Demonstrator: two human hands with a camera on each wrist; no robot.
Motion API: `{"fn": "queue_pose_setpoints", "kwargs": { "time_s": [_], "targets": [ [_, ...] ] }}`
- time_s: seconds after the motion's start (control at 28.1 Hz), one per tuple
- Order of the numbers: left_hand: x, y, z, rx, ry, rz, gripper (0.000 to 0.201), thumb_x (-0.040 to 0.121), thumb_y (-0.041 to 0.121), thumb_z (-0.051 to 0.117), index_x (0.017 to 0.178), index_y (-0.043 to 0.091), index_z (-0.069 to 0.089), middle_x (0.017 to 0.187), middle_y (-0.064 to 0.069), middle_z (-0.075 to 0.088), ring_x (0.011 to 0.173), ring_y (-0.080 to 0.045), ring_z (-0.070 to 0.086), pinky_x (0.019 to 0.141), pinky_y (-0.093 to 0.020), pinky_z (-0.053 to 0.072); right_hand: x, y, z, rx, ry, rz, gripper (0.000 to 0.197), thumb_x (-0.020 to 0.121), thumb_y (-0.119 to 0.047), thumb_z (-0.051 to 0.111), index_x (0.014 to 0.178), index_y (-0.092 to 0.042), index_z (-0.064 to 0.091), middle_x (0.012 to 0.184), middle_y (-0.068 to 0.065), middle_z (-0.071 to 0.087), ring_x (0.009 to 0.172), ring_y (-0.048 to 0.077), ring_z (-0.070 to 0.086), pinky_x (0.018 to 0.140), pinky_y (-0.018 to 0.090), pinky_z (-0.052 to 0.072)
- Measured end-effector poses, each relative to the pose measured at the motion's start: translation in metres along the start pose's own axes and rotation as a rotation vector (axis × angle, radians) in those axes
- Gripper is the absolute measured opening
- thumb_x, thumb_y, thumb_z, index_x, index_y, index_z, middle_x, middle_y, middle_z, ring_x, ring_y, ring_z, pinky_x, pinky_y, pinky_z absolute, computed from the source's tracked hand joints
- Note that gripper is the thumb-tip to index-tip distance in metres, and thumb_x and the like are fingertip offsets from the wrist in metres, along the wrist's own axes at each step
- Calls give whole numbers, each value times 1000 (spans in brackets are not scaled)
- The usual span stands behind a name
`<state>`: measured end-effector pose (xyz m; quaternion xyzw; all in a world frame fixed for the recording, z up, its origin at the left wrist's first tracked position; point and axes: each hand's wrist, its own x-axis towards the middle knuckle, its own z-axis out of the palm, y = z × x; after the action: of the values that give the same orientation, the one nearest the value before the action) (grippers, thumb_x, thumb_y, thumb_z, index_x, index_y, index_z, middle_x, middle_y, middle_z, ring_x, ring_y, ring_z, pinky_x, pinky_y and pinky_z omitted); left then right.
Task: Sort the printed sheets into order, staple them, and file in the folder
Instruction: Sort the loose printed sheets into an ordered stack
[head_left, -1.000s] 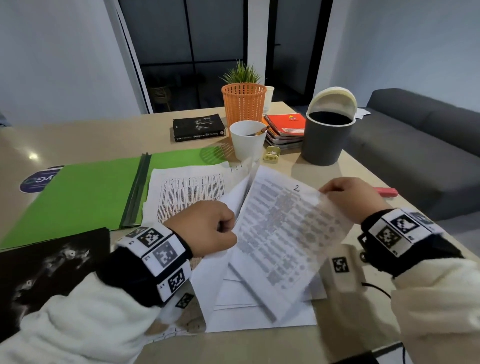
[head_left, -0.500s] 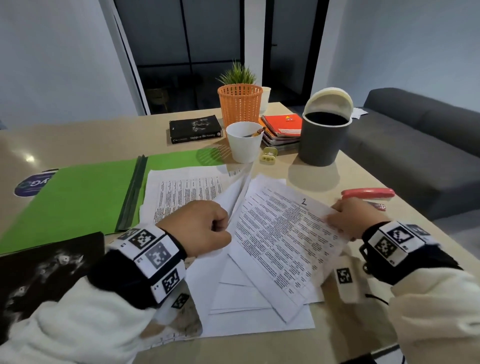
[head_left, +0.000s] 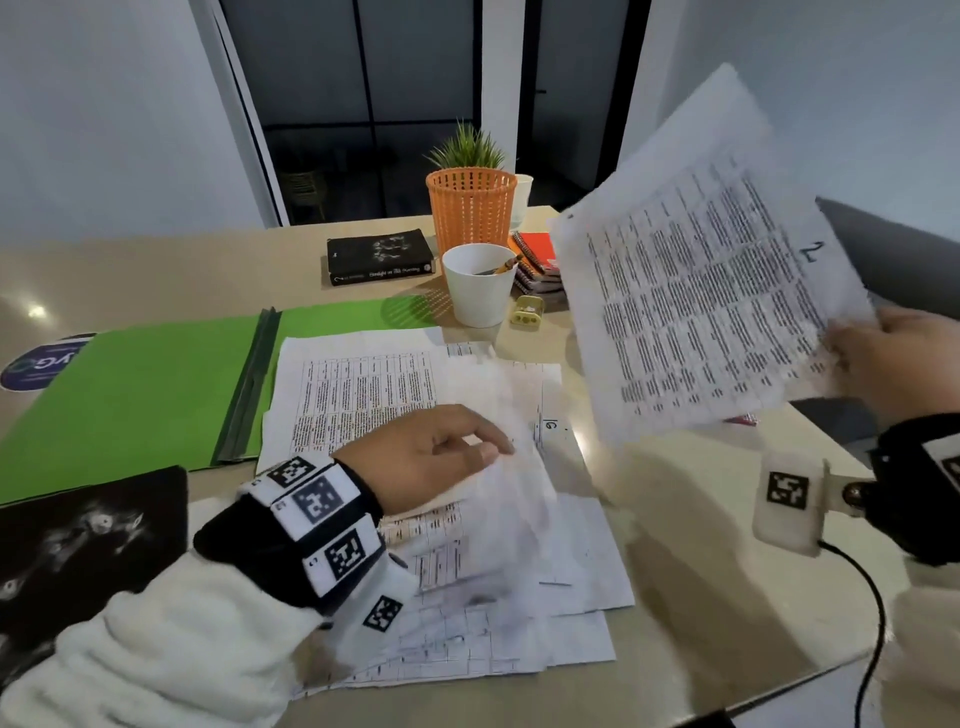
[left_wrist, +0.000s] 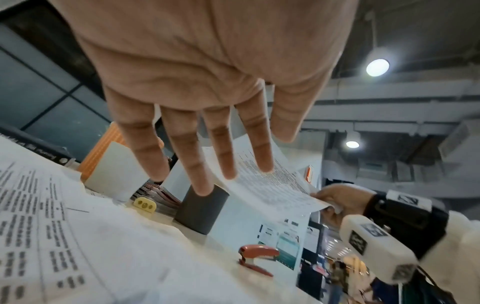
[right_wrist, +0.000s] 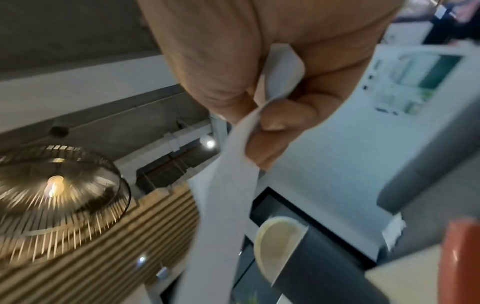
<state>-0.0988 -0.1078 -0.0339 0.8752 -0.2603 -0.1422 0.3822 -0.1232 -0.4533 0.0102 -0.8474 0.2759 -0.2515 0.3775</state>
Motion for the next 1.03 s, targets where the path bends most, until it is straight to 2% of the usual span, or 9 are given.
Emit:
{"fn": "queue_pose_setpoints", "kwargs": {
  "time_s": [0.07,0.18,0.32,0.43,0.53,0.68,0.82,0.93,1.03],
  "targets": [
    [1,-2,-6,-4,47,-29,15,93,33,52,94,47,59,108,22,55,94,0,57,83,-21,46,0,4,8,127,-47,81,22,79,-25,56,72,-5,61,68,12,61,69,27,58,74,45,52],
    [2,-14,-16,210,25,-148,18,91,39,54,108,45,53,121,15,51,104,-3,54,87,-24,45,-3,12,26,242,-130,156,15,70,-27,59,69,-17,69,68,7,65,72,31,64,81,53,54],
    [3,-30,-17,563,-148,-297,53,85,51,58,133,40,40,142,11,36,121,-10,46,99,-30,39,-11,16,47,317,-219,184,16,85,-13,56,70,-12,63,72,9,65,70,31,63,73,44,55],
    [3,-32,-7,646,-200,-281,75,77,60,61,141,39,27,148,10,29,128,-13,39,105,-36,36,-12,23,56,335,-261,181,19,88,-11,55,71,-11,63,69,8,65,61,25,60,53,28,51],
    [6,-31,8,717,-195,-226,81,76,64,59,143,41,20,148,11,28,130,-15,37,105,-39,35,-15,25,59,327,-297,166,21,91,-10,53,72,-11,62,69,10,62,56,21,56,40,20,47],
    [9,-29,15,767,-93,-150,68,85,54,53,143,40,19,141,12,36,125,-13,41,102,-36,36,-20,27,62,273,-337,158,19,92,-8,52,76,-9,63,67,11,62,55,22,55,39,20,45],
    [8,-29,13,755,-105,-143,58,92,39,47,143,40,19,137,10,43,116,-14,49,95,-33,43,-25,24,64,247,-381,154,22,93,-3,47,78,-12,61,69,11,60,59,22,55,41,22,45],
    [10,-28,10,695,-86,-179,62,94,14,41,143,43,17,116,7,58,88,-14,61,73,-30,52,-27,22,69,245,-427,186,18,92,-3,47,93,-13,61,79,14,63,65,24,58,50,26,45],
    [7,-24,2,574,-5,-242,69,93,9,40,143,46,12,80,11,50,57,-7,53,48,-22,45,-31,19,72,266,-466,208,20,91,0,45,100,-13,59,84,14,65,68,25,61,48,27,48]
  ]
}}
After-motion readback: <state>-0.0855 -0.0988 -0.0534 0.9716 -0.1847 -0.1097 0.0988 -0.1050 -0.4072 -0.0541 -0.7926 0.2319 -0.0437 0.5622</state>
